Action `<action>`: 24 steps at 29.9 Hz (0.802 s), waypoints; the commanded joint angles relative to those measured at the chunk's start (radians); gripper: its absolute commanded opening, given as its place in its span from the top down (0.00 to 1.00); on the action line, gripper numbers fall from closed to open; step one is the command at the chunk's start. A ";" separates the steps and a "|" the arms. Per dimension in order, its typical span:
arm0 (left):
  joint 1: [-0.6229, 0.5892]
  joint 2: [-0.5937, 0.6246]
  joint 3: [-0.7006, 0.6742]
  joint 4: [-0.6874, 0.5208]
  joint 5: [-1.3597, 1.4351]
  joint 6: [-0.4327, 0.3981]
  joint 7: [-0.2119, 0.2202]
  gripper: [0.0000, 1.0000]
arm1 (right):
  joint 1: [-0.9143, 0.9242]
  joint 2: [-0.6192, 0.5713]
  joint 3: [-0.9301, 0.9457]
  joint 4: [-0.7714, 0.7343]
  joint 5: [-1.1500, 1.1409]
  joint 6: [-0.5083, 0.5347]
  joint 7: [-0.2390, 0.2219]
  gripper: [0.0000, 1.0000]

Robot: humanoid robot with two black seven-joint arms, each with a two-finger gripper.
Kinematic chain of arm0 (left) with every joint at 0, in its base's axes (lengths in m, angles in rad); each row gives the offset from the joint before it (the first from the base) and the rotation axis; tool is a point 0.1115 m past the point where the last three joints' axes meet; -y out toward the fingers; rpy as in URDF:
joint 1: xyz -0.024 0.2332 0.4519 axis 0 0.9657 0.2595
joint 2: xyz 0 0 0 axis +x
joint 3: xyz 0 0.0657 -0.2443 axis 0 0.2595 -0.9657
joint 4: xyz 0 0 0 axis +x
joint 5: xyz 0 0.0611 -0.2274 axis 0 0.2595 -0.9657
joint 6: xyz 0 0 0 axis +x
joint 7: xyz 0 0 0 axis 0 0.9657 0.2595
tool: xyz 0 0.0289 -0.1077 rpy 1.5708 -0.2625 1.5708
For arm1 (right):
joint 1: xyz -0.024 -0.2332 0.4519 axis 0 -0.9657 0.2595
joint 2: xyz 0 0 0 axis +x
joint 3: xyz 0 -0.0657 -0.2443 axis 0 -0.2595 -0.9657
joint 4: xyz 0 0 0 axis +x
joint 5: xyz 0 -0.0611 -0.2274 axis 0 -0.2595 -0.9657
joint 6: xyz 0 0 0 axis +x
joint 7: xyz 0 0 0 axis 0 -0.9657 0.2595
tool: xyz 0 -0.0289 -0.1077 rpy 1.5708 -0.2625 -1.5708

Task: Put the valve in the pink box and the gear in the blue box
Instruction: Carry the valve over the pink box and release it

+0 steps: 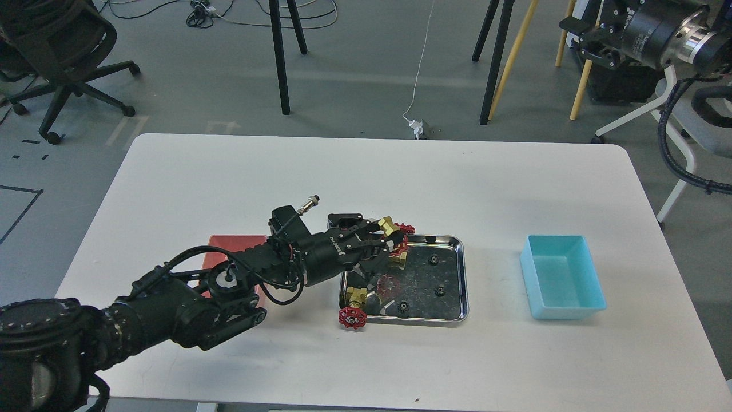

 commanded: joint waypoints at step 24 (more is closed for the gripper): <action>0.158 0.525 0.004 -0.182 -0.006 0.000 -0.054 0.71 | 0.023 0.093 0.005 -0.065 0.001 0.000 0.003 0.01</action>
